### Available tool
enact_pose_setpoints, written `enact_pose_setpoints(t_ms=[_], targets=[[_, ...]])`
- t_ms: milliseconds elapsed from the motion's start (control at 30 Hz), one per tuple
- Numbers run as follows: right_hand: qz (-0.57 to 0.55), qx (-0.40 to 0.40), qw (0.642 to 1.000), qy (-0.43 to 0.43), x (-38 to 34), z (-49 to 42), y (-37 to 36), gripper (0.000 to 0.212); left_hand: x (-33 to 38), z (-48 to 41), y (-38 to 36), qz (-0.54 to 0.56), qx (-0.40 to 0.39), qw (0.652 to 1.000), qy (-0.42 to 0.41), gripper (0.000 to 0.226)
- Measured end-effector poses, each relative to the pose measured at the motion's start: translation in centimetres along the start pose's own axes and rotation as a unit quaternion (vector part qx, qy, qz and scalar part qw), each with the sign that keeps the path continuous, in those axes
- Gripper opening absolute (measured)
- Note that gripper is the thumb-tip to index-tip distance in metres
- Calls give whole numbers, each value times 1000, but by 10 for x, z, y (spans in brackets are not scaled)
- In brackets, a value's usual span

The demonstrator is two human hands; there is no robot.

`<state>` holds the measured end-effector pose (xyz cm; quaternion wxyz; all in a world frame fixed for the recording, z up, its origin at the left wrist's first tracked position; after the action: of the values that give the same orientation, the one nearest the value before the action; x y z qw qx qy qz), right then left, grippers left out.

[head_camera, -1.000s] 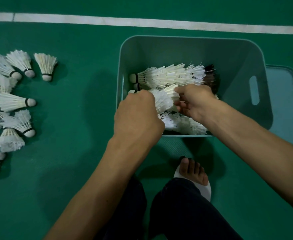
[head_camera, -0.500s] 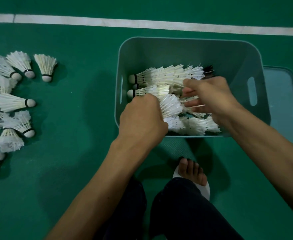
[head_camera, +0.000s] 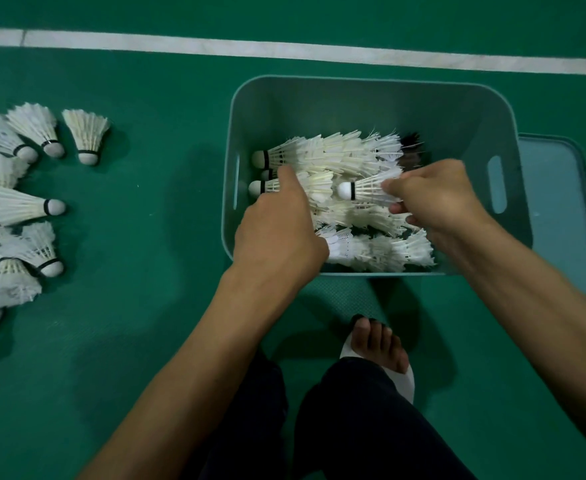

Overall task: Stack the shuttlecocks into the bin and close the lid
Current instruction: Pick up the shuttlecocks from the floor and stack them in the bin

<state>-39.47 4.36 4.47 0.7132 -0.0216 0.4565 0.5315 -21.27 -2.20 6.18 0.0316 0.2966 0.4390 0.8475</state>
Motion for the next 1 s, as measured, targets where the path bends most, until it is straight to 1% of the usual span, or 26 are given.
enact_pose_setpoints(t_ms=[33,67,133,167,300,400,467,500,567,633,667,767,867,933,1000], targets=[[-5,-11,1000,-12,-1,-4,-7,10,-1,-3,0,-11,-12,1000,12,62],[-13,-24,999,-26,-3,-7,-16,9,-1,-6,0,-17,-24,999,23,63],[-34,-53,996,-57,-6,-13,-34,22,-2,-11,0,-23,-40,999,28,61],[-43,-65,995,-69,-8,-15,-43,25,-2,-14,0,-27,-45,998,29,60],[-90,-85,987,-101,-18,-19,-61,24,-5,-20,0,-39,-47,998,32,56],[-67,-106,986,-106,-21,-22,-58,18,-7,-20,3,-37,-33,998,26,43],[-31,-120,987,-99,-21,-20,-54,14,-8,-19,6,-34,-24,999,25,41],[1,-110,990,-84,-21,-19,-51,20,-9,-18,8,-28,-19,999,24,42],[98,-55,993,-24,-22,-17,-40,37,-9,-12,12,-12,-7,1000,12,42],[187,10,982,28,-26,-10,-28,51,-10,-3,18,-8,9,1000,-7,40],[208,29,977,40,-29,-5,-24,54,-10,2,22,-9,22,1000,-18,39],[228,45,968,94,-46,16,-19,51,-12,19,38,0,73,996,-51,38],[225,67,956,179,-72,42,-29,44,-20,31,58,47,132,987,-74,30],[218,80,944,236,-93,60,-47,39,-35,34,69,105,193,973,-71,23],[232,111,922,288,-116,74,-74,31,-60,35,77,151,255,954,-44,18]])
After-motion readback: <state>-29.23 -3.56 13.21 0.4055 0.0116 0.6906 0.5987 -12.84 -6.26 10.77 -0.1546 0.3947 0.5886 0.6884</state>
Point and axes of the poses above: each hand's wrist, its own z-axis away from the middle knuckle, its own y-axis out of the back of the hand, x = y × z, the point moved 2 cm from there along -z, towards the middle knuckle, and after that the axes turned 6 degrees about -x, right-handed, at the moved point
